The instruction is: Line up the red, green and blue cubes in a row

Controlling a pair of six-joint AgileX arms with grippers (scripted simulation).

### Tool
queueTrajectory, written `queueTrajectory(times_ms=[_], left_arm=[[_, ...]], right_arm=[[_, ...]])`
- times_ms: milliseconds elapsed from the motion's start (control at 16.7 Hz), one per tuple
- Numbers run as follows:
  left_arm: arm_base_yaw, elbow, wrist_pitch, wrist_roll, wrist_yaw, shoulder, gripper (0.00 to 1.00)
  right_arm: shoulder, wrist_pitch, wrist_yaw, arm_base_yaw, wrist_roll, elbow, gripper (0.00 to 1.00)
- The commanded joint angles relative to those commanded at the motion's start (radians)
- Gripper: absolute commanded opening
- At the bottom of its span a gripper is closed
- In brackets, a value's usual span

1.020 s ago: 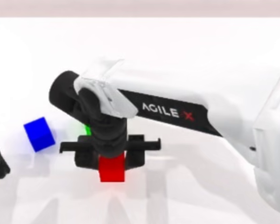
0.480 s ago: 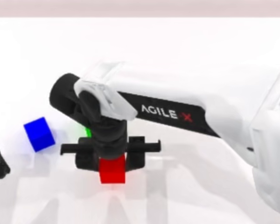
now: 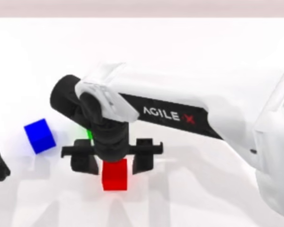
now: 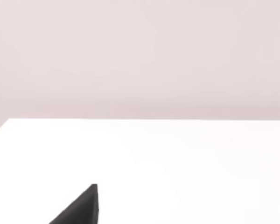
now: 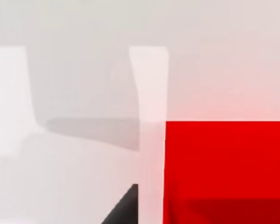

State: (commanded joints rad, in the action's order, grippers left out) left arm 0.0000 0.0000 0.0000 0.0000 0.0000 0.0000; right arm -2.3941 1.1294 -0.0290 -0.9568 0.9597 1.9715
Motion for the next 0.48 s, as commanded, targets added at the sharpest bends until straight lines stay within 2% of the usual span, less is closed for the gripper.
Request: queueTrajectory(times_ms=[480], left_arm=[[0.000, 0.000, 0.000, 0.000, 0.000, 0.000, 1.00]], right_arm=[[0.000, 0.000, 0.000, 0.000, 0.000, 0.000, 1.00]])
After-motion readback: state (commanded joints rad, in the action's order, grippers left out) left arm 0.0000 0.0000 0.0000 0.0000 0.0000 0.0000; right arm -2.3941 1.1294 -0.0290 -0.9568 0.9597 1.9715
